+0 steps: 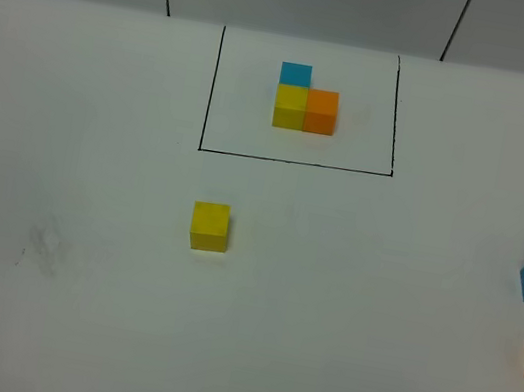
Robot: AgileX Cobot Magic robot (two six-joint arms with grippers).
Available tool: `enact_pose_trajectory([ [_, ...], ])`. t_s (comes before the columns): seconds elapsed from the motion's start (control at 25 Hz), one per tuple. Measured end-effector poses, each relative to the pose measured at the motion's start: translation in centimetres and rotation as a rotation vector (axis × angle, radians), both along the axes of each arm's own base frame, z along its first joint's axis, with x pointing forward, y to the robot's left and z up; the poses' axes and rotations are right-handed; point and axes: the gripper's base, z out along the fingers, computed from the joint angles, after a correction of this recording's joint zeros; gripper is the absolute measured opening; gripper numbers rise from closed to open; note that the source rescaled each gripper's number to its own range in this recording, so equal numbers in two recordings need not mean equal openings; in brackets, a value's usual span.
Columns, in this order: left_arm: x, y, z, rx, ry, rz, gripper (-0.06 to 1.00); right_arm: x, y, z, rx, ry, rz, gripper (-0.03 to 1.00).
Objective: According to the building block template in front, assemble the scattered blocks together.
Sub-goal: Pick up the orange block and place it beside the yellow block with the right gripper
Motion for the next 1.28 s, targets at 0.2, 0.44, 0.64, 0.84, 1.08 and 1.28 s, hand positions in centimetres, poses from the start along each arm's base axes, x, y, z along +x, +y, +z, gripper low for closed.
enact_pose_trajectory([
  [0.2,0.0,0.0,0.0,0.0,0.0,0.0,0.0,0.0,0.0,0.0,0.0,0.0,0.0,0.39],
  [0.44,0.0,0.0,0.0,0.0,0.0,0.0,0.0,0.0,0.0,0.0,-0.001,0.003,-0.001,0.93],
  [0.64,0.0,0.0,0.0,0.0,0.0,0.0,0.0,-0.4,-0.3,0.6,-0.01,0.076,-0.031,1.0],
  [0.84,0.0,0.0,0.0,0.0,0.0,0.0,0.0,0.0,-0.5,2.5,-0.014,0.148,-0.048,0.93],
  [1.08,0.0,0.0,0.0,0.0,0.0,0.0,0.0,2.1,-0.6,4.0,-0.009,0.24,-0.049,0.92],
  [1.28,0.0,0.0,0.0,0.0,0.0,0.0,0.0,4.3,-0.7,3.8,-0.006,0.352,-0.047,0.92],
])
